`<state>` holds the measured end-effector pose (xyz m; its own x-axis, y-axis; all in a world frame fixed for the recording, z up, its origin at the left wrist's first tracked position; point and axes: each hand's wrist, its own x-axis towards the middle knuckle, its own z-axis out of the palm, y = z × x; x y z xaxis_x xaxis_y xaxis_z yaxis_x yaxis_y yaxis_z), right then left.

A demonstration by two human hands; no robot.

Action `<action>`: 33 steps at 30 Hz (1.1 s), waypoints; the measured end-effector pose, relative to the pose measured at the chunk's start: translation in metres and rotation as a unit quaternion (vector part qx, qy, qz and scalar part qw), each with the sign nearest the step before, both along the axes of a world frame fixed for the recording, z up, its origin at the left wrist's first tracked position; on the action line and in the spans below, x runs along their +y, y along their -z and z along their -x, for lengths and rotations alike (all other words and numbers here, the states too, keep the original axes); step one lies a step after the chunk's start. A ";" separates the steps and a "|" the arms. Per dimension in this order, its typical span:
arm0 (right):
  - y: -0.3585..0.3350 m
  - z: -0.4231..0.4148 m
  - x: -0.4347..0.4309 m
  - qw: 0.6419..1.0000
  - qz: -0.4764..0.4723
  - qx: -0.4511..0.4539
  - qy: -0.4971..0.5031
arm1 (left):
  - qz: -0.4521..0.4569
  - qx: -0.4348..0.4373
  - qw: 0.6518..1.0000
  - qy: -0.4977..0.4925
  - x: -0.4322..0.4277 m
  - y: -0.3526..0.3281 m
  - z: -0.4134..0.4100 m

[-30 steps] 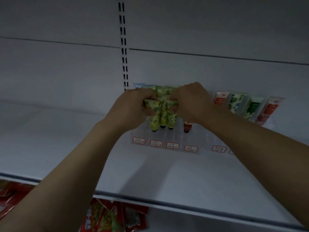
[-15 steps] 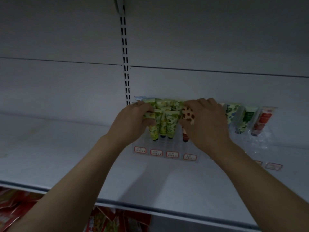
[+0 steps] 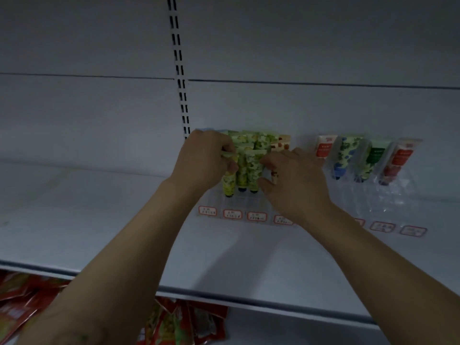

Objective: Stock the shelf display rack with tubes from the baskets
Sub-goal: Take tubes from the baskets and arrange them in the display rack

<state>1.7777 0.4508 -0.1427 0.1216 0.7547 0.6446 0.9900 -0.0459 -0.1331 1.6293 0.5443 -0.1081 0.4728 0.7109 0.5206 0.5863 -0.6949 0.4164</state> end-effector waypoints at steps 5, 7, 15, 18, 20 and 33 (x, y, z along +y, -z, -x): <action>0.002 0.009 0.010 1.000 0.021 0.012 -0.011 | 0.005 0.011 1.000 -0.017 0.001 0.007 -0.004; 0.001 0.013 0.014 0.999 0.037 0.016 -0.004 | -0.001 0.020 0.999 -0.030 0.001 0.010 -0.002; 0.000 0.018 0.007 0.997 0.041 0.062 -0.013 | -0.035 0.057 0.997 -0.029 0.002 0.025 0.009; 0.005 0.014 -0.002 0.997 0.043 0.067 -0.014 | -0.053 0.072 0.996 -0.027 0.003 0.025 0.009; 0.009 0.013 -0.011 0.996 0.048 0.076 -0.014 | -0.083 0.103 0.991 -0.033 0.002 0.022 0.010; 0.023 0.023 -0.109 0.983 0.147 0.106 -0.041 | -0.164 0.233 0.956 0.071 -0.084 0.028 0.027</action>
